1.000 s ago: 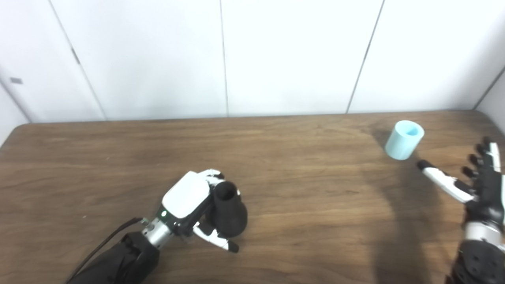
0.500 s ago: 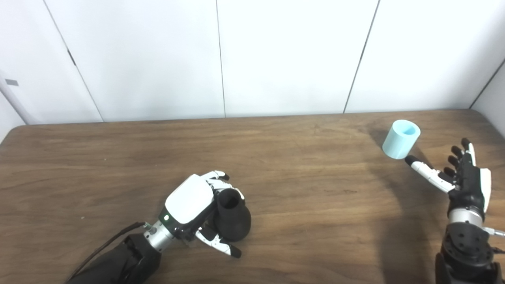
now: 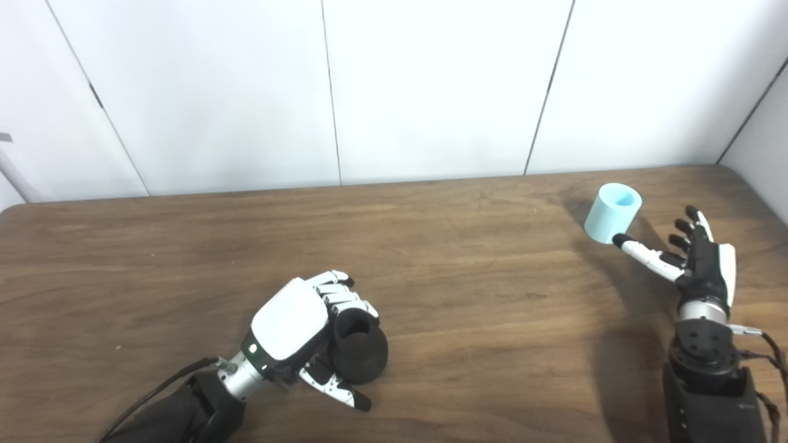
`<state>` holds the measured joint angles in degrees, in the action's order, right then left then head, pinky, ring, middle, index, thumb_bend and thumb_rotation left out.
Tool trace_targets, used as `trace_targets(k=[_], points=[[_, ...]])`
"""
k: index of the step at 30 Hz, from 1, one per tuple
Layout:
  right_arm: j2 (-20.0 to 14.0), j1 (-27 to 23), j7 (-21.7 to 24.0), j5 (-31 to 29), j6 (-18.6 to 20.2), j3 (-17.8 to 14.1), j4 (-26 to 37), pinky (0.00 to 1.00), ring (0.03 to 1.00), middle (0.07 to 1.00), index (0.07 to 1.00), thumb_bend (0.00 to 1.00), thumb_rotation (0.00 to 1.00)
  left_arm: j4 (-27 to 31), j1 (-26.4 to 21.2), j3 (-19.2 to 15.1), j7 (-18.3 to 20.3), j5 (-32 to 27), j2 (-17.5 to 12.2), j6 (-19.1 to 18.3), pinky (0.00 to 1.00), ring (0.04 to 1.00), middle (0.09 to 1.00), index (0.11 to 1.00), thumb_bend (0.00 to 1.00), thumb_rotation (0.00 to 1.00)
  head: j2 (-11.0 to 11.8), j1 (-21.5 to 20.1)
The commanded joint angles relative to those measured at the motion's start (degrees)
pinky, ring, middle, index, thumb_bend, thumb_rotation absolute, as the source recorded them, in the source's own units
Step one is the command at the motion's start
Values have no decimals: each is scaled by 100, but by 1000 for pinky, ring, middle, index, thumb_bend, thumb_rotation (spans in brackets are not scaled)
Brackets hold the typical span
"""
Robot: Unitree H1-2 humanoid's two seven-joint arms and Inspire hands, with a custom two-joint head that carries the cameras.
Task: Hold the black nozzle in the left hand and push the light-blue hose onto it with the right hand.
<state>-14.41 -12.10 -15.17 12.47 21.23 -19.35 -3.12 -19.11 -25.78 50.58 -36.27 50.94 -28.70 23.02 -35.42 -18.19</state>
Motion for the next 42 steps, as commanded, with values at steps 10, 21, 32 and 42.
trace_targets(k=[10,21,32,42], points=[[-356,-679,-244,418,-305,414,-360,650,771,834,875,880,261,-777,1165,857,-139,-207,545,390,707,483,472,484,504,0,-15,2],[-401,-1107,-112,142,-429,400,-745,745,821,855,886,905,228,-774,1214,822,-96,-193,666,389,717,478,470,485,505,0,-21,-1],[-388,-1461,-151,51,-256,372,-1307,600,768,825,864,928,215,-718,1302,761,98,-479,706,389,729,478,472,480,505,0,-40,-1],[-328,-1672,-143,-292,-311,259,-1527,634,780,818,838,903,168,-646,1340,711,179,-521,694,389,728,480,471,480,505,0,-54,-21]])
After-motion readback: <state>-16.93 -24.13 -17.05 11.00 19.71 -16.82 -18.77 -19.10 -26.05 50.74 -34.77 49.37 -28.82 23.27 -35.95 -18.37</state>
